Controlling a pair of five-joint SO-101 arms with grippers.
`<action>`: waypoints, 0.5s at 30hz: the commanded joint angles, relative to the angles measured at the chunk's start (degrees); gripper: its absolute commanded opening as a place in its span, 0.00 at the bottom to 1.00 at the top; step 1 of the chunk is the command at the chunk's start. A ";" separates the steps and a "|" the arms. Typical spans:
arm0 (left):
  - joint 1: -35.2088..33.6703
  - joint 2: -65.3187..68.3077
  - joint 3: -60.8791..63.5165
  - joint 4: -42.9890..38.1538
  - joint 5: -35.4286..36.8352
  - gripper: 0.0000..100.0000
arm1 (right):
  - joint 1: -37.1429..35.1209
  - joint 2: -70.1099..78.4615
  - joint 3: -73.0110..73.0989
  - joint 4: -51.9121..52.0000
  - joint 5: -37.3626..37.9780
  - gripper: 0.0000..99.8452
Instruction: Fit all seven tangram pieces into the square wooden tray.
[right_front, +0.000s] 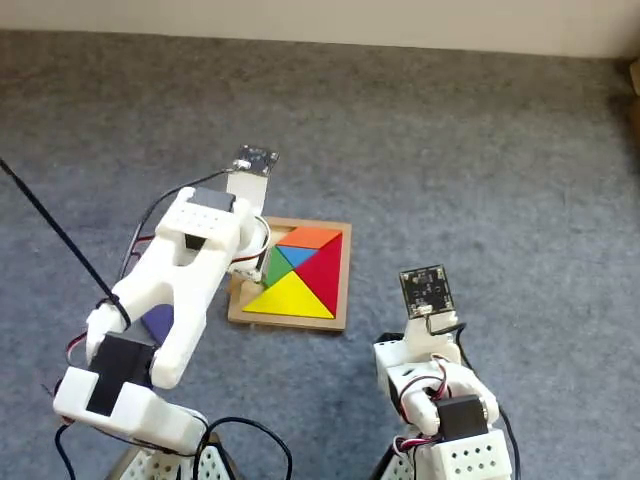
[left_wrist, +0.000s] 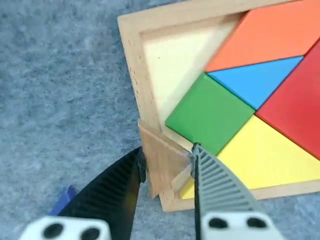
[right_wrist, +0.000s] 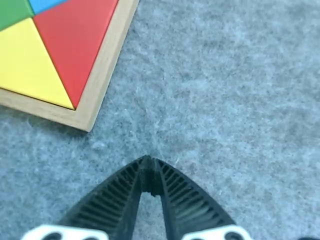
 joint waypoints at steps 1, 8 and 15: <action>0.84 -2.68 -0.48 -0.70 -0.53 0.12 | -0.13 -0.92 8.48 0.40 -0.62 0.01; 0.75 -2.68 -0.40 -0.35 -0.26 0.24 | -0.13 -0.92 8.48 0.40 -0.62 0.01; 0.31 -3.38 -0.48 -0.26 -0.26 0.24 | -0.13 -0.92 8.48 0.40 -0.62 0.01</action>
